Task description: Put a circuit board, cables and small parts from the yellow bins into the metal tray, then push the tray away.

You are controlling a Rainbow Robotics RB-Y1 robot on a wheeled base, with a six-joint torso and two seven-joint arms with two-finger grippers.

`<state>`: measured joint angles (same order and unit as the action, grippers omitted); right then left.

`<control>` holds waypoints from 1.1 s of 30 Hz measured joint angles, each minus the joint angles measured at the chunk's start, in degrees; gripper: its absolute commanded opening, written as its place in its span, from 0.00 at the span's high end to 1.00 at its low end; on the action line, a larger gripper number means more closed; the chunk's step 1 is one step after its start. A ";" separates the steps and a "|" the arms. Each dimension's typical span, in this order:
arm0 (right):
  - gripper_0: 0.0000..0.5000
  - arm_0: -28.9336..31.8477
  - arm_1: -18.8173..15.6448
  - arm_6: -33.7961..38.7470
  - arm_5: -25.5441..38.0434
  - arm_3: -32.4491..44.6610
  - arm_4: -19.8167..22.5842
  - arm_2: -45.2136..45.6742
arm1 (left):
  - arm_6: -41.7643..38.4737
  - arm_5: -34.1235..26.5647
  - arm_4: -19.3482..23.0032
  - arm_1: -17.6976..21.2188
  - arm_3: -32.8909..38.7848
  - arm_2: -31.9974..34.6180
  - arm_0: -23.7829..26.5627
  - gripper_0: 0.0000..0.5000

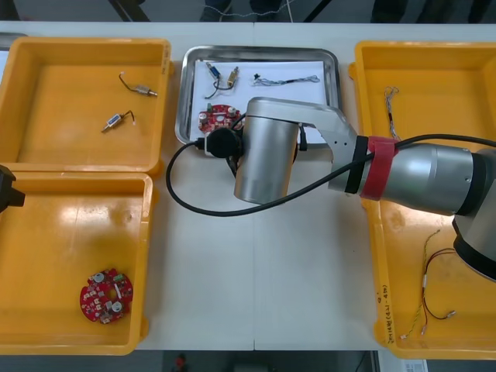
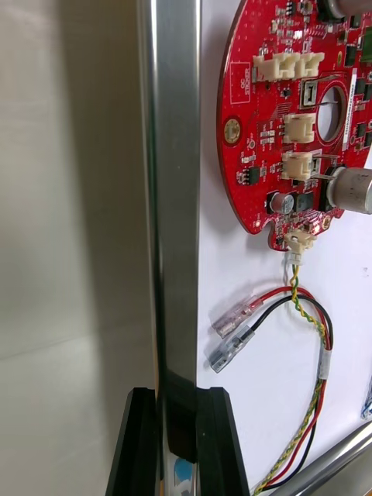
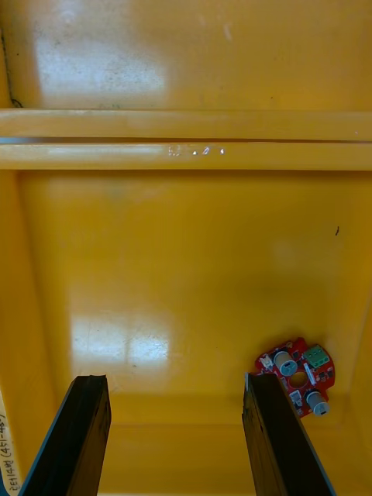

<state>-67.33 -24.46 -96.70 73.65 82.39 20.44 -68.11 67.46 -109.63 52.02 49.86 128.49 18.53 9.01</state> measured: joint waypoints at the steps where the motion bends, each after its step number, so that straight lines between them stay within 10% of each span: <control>1: 1.00 -0.24 0.23 -0.01 -0.64 -0.95 0.01 0.00 | 0.00 0.00 0.00 0.00 0.00 0.00 0.00 0.00; 20: 1.00 -2.25 1.64 -3.19 -11.17 -11.12 0.05 0.00 | 0.00 0.00 0.00 0.00 0.04 0.00 0.00 0.00; 23: 0.52 -2.30 1.64 -3.21 -11.24 -11.14 0.05 0.00 | 0.00 0.00 0.00 0.00 0.04 0.00 0.00 0.00; 24: 0.52 -2.32 1.65 -3.24 -11.26 -11.14 0.04 0.00 | 0.00 0.00 0.00 0.00 0.04 0.00 0.00 0.00; 25: 0.13 -2.35 1.65 -3.29 -11.28 -11.15 0.03 0.00 | 0.00 0.00 0.00 0.00 0.04 0.00 0.00 0.00; 33: 0.00 -2.47 1.65 -3.54 -11.30 -11.15 0.75 0.40 | 0.00 0.00 0.00 0.00 0.05 0.00 0.00 0.00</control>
<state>-69.80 -22.81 -100.24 62.35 71.24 21.19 -67.72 67.46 -109.63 52.02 49.86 128.54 18.53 9.01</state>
